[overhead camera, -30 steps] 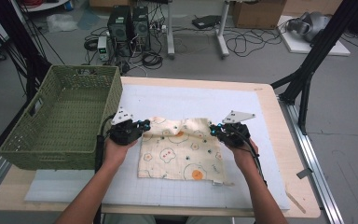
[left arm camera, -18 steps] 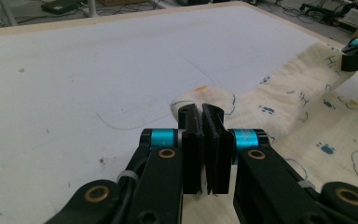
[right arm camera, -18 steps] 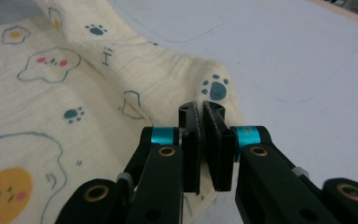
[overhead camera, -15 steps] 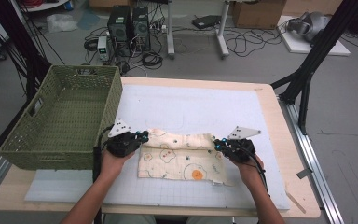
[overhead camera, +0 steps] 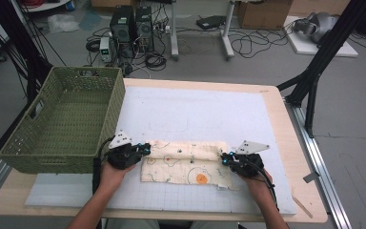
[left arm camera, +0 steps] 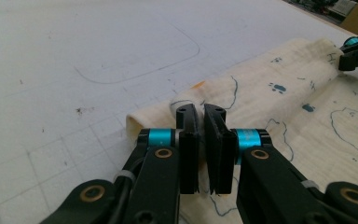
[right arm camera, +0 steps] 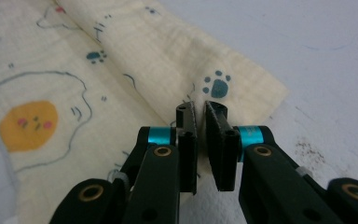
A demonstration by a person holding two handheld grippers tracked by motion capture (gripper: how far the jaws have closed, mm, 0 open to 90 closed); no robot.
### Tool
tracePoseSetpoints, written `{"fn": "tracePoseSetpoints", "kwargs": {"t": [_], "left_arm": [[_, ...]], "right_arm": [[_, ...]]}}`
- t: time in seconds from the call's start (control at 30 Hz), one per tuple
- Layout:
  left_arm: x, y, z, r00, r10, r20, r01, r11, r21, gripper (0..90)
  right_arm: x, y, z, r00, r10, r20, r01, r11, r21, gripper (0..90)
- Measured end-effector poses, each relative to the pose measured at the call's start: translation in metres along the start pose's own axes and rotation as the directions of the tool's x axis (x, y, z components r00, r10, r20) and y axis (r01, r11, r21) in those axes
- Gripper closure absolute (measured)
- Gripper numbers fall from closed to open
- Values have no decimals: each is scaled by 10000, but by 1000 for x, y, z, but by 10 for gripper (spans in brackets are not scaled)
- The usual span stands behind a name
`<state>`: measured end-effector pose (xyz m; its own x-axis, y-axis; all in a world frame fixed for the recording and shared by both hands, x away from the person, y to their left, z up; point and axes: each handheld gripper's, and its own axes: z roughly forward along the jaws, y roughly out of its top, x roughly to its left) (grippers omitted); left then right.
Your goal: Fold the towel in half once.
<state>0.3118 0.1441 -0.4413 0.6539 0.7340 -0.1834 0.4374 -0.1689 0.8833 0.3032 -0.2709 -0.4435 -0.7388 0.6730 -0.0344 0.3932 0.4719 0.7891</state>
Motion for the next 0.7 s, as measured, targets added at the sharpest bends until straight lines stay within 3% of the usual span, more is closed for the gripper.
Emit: {"fn": "tracePoseSetpoints", "kwargs": {"t": [0.27,0.43,0.57,0.7], "left_arm": [[5,5,-8,9995,-288,-123,283,9988,-392,619],[8,8,-10,9990,-415,-163,404,9973,-610,592],[10,9,-11,9985,-500,-218,483,9961,-733,589],[10,10,-13,9983,-503,-303,475,9951,-870,588]], "right_arm": [[4,-4,-8,9995,-306,-48,307,9993,214,790],[7,-5,-19,9992,-299,-271,301,9995,81,738],[7,-6,-29,9992,-401,-16,402,9992,48,695],[0,-11,-39,9995,10,328,-5,9999,-172,677]]}}
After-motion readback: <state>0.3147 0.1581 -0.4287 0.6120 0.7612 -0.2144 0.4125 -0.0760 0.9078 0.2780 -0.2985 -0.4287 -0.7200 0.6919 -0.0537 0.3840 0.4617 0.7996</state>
